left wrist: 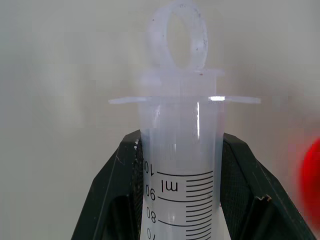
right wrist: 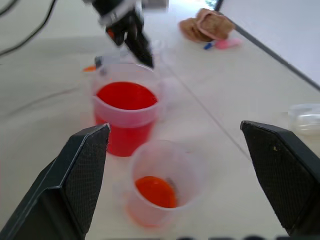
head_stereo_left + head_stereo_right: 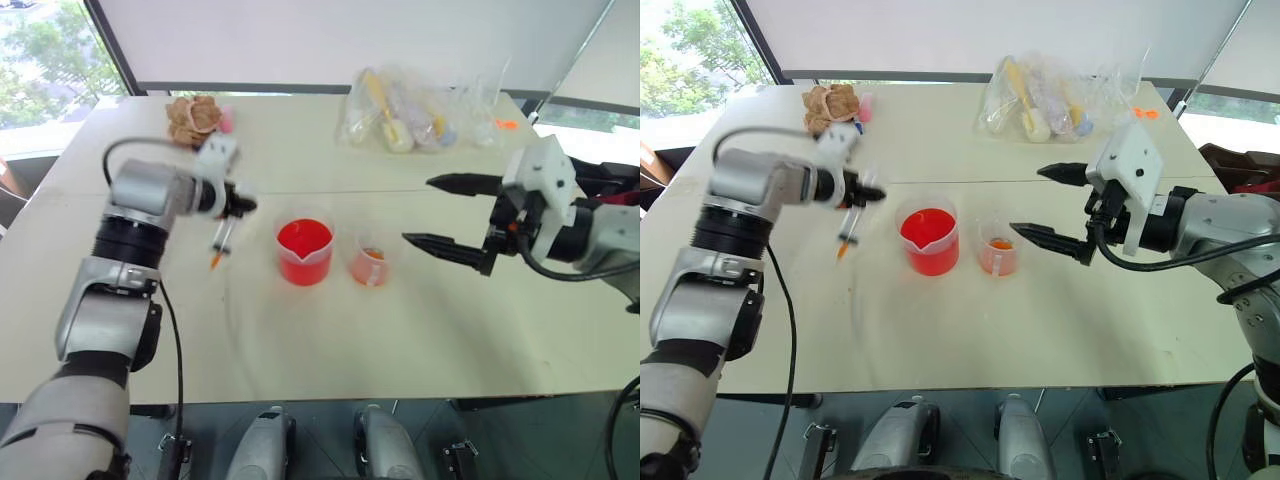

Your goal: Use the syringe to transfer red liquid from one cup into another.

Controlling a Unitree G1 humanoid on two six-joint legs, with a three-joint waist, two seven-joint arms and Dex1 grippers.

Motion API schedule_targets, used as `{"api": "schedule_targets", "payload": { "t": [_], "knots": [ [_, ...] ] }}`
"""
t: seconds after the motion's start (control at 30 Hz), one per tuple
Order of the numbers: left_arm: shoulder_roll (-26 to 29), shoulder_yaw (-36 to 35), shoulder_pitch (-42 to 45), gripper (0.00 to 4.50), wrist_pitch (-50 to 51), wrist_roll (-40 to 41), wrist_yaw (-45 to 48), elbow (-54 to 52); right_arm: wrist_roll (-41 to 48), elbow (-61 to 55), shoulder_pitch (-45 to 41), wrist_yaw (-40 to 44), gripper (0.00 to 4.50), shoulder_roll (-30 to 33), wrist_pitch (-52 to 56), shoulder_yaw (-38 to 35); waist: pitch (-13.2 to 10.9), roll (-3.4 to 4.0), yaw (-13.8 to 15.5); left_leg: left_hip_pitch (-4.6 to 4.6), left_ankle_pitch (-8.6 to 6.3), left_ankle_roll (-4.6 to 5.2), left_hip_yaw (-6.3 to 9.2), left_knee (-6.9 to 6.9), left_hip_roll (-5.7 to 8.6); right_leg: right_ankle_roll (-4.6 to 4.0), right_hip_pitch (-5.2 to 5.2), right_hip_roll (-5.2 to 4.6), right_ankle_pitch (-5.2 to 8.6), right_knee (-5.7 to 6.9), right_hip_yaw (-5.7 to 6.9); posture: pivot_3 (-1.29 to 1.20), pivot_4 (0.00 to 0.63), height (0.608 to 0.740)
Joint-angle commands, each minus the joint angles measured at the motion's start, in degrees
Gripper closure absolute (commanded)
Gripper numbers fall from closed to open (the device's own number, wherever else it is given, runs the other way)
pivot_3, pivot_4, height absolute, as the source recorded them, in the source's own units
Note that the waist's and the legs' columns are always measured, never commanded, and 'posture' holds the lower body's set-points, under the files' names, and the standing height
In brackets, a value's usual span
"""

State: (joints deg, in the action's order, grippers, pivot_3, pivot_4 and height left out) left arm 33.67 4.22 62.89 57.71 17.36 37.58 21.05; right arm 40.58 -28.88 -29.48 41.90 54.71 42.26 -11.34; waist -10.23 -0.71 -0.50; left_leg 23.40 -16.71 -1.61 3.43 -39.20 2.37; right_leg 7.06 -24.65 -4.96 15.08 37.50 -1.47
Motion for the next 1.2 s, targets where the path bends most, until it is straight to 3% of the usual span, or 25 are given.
{"api": "schedule_targets", "payload": {
  "t": [0.03,0.3,0.47,0.9,1.2],
  "knots": [
    [0.2,-9.2,2.1,3.08,-5.2,10.0,8.7,-12.3,-5.2,4.8,-9.4,-5.6,0.11,-2.8,-5.3,-1.0,0.0,0.02,-0.2,0.05,0.01,-0.01,-0.06,0.01,0.02,0.0,-0.07,-0.05,-0.01,-0.01,-0.02,0.0,0.15,0.74],
    [-10.7,-15.2,0.1,3.08,-6.9,18.5,4.2,-18.7,-12.0,13.5,-27.7,-10.2,0.11,-9.6,-9.2,4.0,0.1,0.14,-0.2,0.01,0.0,0.02,-0.01,0.05,0.02,0.02,0.05,0.0,-0.02,-0.14,0.06,0.0,0.15,0.74],
    [-13.6,-14.7,-2.6,3.08,-7.7,20.8,3.5,-20.9,-14.8,15.7,-29.6,-8.0,0.11,-12.0,-12.4,6.6,0.1,0.14,-0.3,0.0,-0.01,0.04,-0.01,0.07,-0.01,0.03,0.04,0.05,-0.02,-0.15,0.05,0.0,0.15,0.74],
    [-12.3,-10.1,-8.7,3.08,-11.2,18.5,2.3,-26.9,-17.2,14.9,-31.7,-8.0,0.11,-19.3,-9.2,11.9,0.1,0.15,-0.4,-0.01,-0.01,0.04,0.0,0.07,-0.02,0.03,0.03,0.07,-0.02,-0.15,0.03,0.0,0.15,0.74],
    [-11.7,-9.3,-11.5,3.08,-11.3,18.9,1.1,-31.0,-21.6,20.9,-31.4,-6.7,0.11,-22.1,-12.2,14.2,0.1,0.15,-0.3,-0.01,-0.01,0.04,0.01,0.07,-0.01,0.03,0.03,0.08,-0.02,-0.15,0.03,0.0,0.15,0.74]
  ]
}}
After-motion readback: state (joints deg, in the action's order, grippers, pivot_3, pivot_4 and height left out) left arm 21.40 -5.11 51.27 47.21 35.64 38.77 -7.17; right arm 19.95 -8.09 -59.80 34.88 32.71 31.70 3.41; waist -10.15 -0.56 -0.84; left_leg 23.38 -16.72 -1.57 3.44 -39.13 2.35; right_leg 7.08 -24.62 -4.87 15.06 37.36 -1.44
